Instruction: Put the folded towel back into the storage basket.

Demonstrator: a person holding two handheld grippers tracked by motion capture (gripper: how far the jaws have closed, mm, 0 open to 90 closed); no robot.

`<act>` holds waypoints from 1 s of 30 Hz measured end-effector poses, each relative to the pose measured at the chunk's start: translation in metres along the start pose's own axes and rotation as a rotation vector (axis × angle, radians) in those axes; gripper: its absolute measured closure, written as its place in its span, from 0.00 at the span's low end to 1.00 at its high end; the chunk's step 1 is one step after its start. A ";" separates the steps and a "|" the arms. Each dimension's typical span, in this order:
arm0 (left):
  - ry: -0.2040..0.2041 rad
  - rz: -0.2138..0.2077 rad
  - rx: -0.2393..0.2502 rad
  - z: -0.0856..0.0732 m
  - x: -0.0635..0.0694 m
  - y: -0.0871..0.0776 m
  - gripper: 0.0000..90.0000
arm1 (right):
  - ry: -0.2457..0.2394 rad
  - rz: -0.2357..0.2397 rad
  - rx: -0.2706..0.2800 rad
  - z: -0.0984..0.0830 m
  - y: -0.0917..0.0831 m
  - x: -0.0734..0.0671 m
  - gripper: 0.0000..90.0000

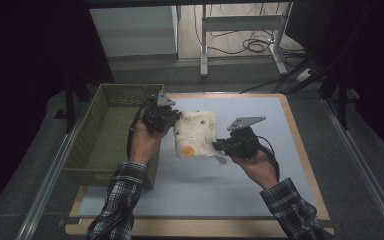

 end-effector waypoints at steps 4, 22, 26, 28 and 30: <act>0.001 0.029 0.003 0.002 -0.014 -0.013 0.93 | -0.015 0.007 0.008 0.016 0.008 -0.008 0.91; -0.044 0.126 0.013 -0.012 -0.067 -0.058 0.93 | -0.042 0.059 0.031 0.063 0.045 -0.039 0.91; -0.053 0.143 0.012 -0.017 -0.075 -0.066 0.93 | -0.050 0.075 0.028 0.071 0.058 -0.049 0.91; -0.057 0.153 0.011 -0.021 -0.081 -0.071 0.93 | -0.050 0.080 0.028 0.073 0.061 -0.052 0.91; -0.063 0.166 0.009 -0.025 -0.086 -0.076 0.93 | -0.057 0.091 0.027 0.077 0.068 -0.058 0.91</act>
Point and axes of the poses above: each handheld gripper's, and its own axes: y roughly forward along the jaws, z roughly out of its top, x roughly to its right, the point moved 8 cm from there along y, roughly forward along the jaws, and after that the axes turned 1 degree about z, right-handed, at the moved point
